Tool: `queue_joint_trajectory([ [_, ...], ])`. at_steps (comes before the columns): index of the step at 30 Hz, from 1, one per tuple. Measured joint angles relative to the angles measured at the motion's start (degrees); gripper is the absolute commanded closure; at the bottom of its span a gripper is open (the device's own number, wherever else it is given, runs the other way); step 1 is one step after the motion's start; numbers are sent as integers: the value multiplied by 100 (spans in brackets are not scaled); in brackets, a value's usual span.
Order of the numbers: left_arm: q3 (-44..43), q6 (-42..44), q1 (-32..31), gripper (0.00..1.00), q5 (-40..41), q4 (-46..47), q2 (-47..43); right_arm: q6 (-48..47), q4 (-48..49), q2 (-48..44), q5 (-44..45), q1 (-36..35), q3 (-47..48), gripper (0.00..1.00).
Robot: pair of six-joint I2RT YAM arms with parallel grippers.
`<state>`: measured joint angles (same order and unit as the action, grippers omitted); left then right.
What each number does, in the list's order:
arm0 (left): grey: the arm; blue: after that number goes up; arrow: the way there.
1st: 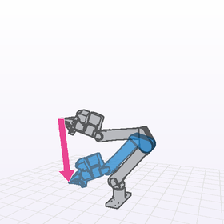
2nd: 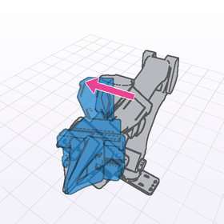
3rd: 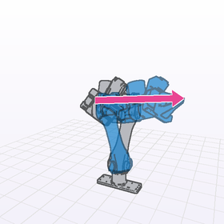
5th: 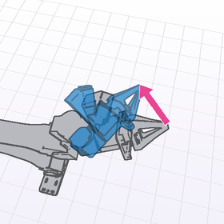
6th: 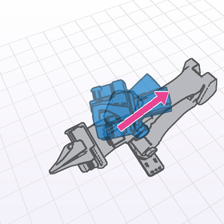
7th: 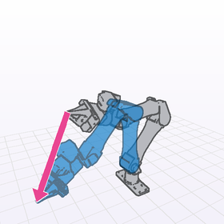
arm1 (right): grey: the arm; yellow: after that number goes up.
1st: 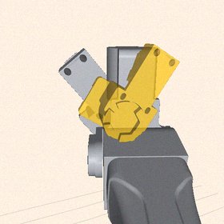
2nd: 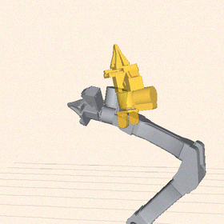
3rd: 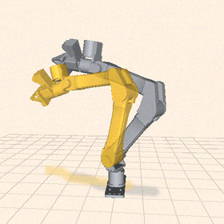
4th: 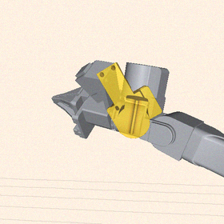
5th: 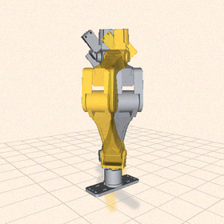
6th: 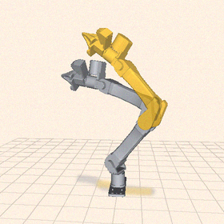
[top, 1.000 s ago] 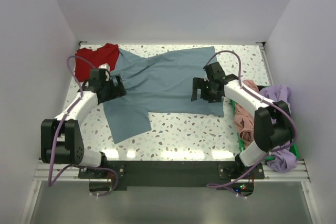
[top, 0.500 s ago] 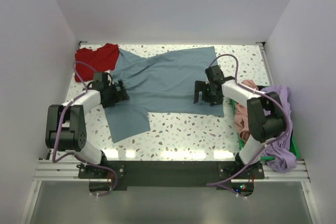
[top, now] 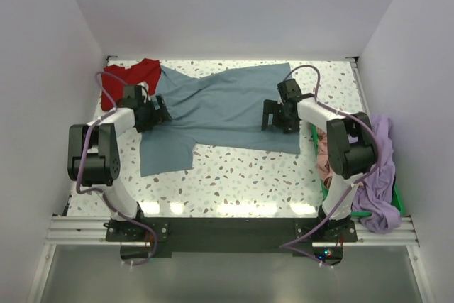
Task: Fold and stack the t-shirts
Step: Flatten the tshirt out
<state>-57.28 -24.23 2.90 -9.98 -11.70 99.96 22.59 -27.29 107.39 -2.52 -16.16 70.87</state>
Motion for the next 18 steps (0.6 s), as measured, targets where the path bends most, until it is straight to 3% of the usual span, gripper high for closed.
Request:
queue_joint_trajectory([
  [11,-520,238,-4,0,127,-175,348,-131,-284,345,-107,11,603,5],
  [18,-66,151,-26,0,951,-538,-957,-232,-555,295,-212,11,929,5],
])
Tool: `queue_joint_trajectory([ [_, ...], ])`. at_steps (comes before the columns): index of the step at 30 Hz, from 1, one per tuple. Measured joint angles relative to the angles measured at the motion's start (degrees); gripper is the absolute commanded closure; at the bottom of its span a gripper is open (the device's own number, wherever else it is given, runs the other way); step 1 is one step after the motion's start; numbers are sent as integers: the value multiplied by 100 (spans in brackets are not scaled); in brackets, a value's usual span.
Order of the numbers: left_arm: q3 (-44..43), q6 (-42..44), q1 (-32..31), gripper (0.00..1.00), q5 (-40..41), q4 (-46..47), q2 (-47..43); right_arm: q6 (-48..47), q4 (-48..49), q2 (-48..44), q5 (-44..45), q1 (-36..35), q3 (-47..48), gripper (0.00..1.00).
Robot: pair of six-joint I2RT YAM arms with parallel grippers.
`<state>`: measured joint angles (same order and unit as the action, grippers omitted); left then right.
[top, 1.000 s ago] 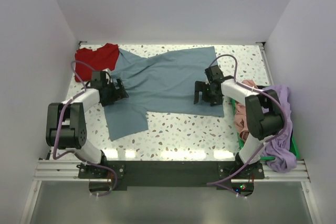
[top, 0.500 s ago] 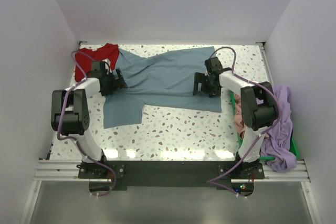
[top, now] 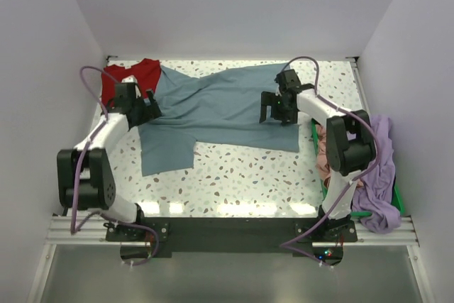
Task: Fold and stack the t-shirts
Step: Flatten the tshirt out
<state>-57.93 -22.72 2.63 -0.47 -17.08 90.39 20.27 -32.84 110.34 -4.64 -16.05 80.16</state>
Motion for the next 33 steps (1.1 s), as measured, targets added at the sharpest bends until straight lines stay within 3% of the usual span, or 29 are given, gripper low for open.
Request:
queue_joint_trajectory([
  [6,1191,-717,-79,2,1213,-260,-1777,22,-116,-507,-129,7,-20,5],
  [12,1897,-1639,-695,5,2177,-898,-2090,101,-68,-1261,-249,7,-378,5],
  [20,2667,-2959,-894,15,2505,-1550,-2667,164,-59,-1639,-264,7,-1012,5],
  [22,2824,-3182,-905,21,2516,-1613,-2918,164,-57,-1674,-264,7,-1093,5],
  [26,3034,-3418,-909,33,2481,-1641,-3126,181,-55,-1832,-269,7,-1292,5],
  [33,3368,-3534,-914,43,2389,-1530,-3246,225,-55,-2011,-330,7,-1414,5],
])
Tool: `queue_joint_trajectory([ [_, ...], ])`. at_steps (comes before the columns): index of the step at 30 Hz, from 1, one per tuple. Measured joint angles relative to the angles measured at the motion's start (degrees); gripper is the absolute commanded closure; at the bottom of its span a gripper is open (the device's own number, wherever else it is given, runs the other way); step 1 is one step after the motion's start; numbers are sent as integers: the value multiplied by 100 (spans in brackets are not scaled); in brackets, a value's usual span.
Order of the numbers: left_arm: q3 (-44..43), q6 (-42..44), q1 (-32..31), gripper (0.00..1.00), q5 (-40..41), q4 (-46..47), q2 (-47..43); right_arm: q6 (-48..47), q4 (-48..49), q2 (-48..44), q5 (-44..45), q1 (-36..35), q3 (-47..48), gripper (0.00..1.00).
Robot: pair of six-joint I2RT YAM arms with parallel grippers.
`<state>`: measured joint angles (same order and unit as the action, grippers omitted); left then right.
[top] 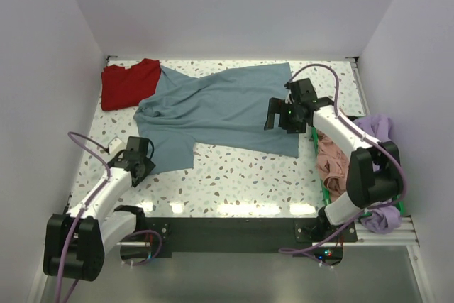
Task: Fold and stack the t-shirts
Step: Flatten the tshirt out
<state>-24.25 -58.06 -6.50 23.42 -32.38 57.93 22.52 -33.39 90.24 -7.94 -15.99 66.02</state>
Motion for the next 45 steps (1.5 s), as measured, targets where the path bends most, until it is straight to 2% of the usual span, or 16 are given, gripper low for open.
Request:
queue_joint_trajectory([
  [13,177,4,0,67,-55,372,-118,39,-24,-326,-57,0,-227,5],
  [26,337,4,0,96,-350,450,-404,50,-55,-538,66,0,-706,5],
  [30,337,11,0,100,-431,310,-595,59,-173,-557,398,0,-1019,7],
  [38,96,11,0,100,-393,26,-1014,166,-308,-516,1005,4,-1303,27],
  [45,-70,13,0,100,-306,-17,-1128,236,-234,-243,1292,50,-1307,31],
])
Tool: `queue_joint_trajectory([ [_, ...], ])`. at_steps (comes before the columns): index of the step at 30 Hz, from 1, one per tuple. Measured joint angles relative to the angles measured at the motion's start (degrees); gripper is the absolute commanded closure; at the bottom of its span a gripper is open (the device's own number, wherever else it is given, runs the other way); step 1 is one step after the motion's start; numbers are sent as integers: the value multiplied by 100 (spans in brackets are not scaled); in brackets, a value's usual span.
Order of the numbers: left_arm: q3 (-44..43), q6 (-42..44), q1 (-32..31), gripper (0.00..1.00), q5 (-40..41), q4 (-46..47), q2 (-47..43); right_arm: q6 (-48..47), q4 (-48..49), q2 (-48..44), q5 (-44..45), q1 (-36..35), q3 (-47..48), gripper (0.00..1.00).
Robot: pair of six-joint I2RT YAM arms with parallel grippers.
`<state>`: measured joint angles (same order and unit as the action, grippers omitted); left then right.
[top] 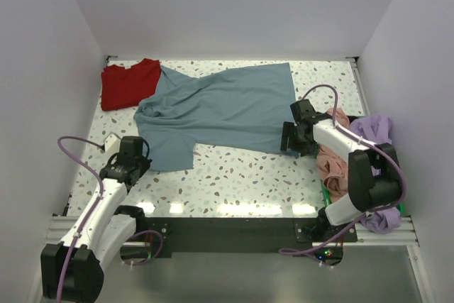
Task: Fold and stack the t-shirts
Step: Flatten the tshirt out, then fold the tshirt
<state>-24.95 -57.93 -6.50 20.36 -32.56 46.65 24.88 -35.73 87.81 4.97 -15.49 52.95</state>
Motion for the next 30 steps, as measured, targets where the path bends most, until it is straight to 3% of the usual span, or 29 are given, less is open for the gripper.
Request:
queue_joint_trajectory([
  [20,-7,7,0,100,168,-129,-87,127,363,306,-2,393,-210,52],
  [23,-31,28,0,100,199,-146,-90,129,367,319,4,393,-225,62],
  [26,-92,68,7,100,203,-157,-96,127,365,319,4,400,-232,66],
  [30,-286,203,11,100,201,-203,-114,120,361,319,-17,400,-236,83],
])
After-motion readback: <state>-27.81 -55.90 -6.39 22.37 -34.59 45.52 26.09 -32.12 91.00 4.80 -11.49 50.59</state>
